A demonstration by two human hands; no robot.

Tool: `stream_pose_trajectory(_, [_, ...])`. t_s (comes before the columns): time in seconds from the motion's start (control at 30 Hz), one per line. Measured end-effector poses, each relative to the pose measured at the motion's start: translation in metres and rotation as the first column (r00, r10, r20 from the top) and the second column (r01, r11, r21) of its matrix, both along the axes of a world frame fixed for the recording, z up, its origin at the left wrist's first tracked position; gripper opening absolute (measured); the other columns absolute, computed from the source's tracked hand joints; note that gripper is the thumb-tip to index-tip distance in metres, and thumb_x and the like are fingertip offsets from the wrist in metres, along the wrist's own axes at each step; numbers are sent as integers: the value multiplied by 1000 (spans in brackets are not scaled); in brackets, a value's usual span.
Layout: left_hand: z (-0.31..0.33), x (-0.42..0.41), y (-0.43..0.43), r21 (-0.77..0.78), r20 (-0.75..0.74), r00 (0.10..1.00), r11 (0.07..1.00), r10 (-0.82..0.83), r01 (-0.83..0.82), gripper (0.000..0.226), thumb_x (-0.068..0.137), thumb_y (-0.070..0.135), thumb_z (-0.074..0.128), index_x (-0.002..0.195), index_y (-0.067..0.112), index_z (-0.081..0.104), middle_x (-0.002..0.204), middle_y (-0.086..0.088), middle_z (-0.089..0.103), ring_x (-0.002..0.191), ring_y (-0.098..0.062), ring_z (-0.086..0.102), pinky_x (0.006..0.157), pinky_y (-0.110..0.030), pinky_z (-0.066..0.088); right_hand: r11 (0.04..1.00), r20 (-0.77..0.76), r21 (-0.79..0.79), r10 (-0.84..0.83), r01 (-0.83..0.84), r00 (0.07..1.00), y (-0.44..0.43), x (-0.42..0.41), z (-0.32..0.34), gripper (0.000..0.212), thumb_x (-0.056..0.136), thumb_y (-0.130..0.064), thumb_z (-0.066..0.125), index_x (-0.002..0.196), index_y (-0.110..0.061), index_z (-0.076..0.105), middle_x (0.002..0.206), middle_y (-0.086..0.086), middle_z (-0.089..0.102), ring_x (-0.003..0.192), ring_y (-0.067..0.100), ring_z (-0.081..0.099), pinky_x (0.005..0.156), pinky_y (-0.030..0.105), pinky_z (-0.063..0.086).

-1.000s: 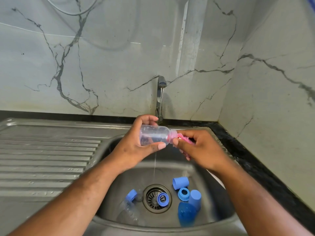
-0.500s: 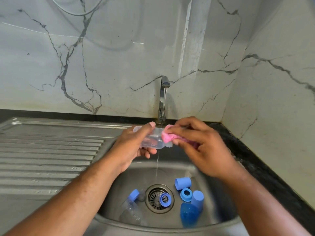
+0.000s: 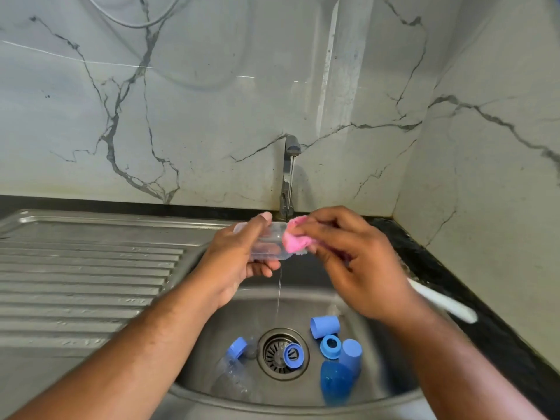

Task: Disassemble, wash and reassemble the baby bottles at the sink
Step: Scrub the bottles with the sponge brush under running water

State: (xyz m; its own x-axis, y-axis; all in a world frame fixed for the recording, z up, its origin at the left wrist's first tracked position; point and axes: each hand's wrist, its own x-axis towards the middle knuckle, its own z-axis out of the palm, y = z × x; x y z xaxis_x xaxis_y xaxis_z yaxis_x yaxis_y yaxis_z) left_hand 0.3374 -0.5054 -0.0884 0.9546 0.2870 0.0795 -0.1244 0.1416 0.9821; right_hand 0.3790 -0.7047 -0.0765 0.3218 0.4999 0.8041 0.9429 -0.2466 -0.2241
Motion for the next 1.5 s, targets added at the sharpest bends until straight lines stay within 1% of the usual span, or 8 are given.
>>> stream_pose_trajectory(0.13, [3, 1, 4, -177, -93, 996, 984, -15, -2, 40, 98, 47, 55, 107, 10, 66, 71, -7, 72, 46, -10, 58, 42, -19, 46, 970, 164, -221, -66, 102, 984, -4, 6, -5, 39, 91, -3, 67, 119, -29, 75, 123, -8, 62, 113, 14, 58, 83, 34, 53])
stream_pose_trajectory(0.27, [3, 1, 5, -141, -95, 993, 989, -66, 52, 43, 96, 48, 56, 111, 9, 66, 70, -9, 70, 49, -12, 59, 43, -21, 47, 974, -37, -52, -223, 221, 974, -13, 18, -7, 39, 92, -5, 69, 122, -30, 74, 115, -10, 60, 101, 5, 58, 79, 20, 49])
stream_pose_trajectory(0.5, [-4, 4, 12, -144, -68, 995, 988, -66, 56, 43, 97, 45, 58, 115, 7, 67, 75, -10, 71, 55, -15, 62, 47, -23, 49, 980, -153, 68, -173, 185, 973, -10, 4, 5, 30, 93, -20, 74, 121, -23, 68, 112, -18, 70, 103, 0, 66, 86, 11, 48])
stream_pose_trajectory(0.7, [-6, 4, 6, -159, -58, 996, 985, -72, 62, 37, 97, 45, 58, 106, 10, 67, 71, -8, 71, 53, -14, 62, 48, -22, 51, 984, -191, -126, -149, 126, 970, -4, 9, -2, 39, 88, -35, 78, 125, -26, 68, 116, -16, 63, 100, -6, 59, 82, 5, 40])
stream_pose_trajectory(0.87, [-15, 8, 16, -27, -94, 996, 1000, 9, -11, 41, 95, 44, 63, 107, 5, 66, 80, -19, 72, 55, -19, 64, 48, -27, 52, 826, -117, -529, -295, 192, 948, -14, 14, -4, 62, 94, -30, 71, 150, -39, 45, 124, -20, 44, 99, -3, 42, 81, 0, 30])
stream_pose_trajectory(1.17, [-22, 10, 13, 124, -89, 996, 992, 14, -3, 36, 94, 42, 67, 101, 6, 66, 73, -17, 72, 57, -24, 65, 50, -30, 53, 850, -385, -511, -357, 125, 851, -3, 12, -13, 55, 96, -24, 68, 141, -40, 42, 105, -8, 69, 86, 5, 66, 78, 24, 55])
stream_pose_trajectory(1.4, [-25, 9, 6, 258, -30, 999, 965, -39, 45, 32, 94, 37, 69, 96, 6, 64, 75, -17, 71, 62, -30, 66, 57, -37, 57, 821, -407, -566, -358, 75, 840, -3, 19, -22, 77, 94, -21, 70, 156, -38, 28, 111, 0, 70, 81, 9, 65, 82, 29, 55])
stream_pose_trajectory(1.5, [-29, 10, 7, 376, -7, 998, 925, -58, 57, 35, 88, 38, 75, 97, 7, 61, 81, -18, 73, 62, -32, 69, 61, -40, 60, 817, -503, -576, -318, -37, 804, -5, 21, -26, 83, 93, -15, 72, 159, -34, 26, 91, -8, 75, 71, 2, 68, 76, 21, 55])
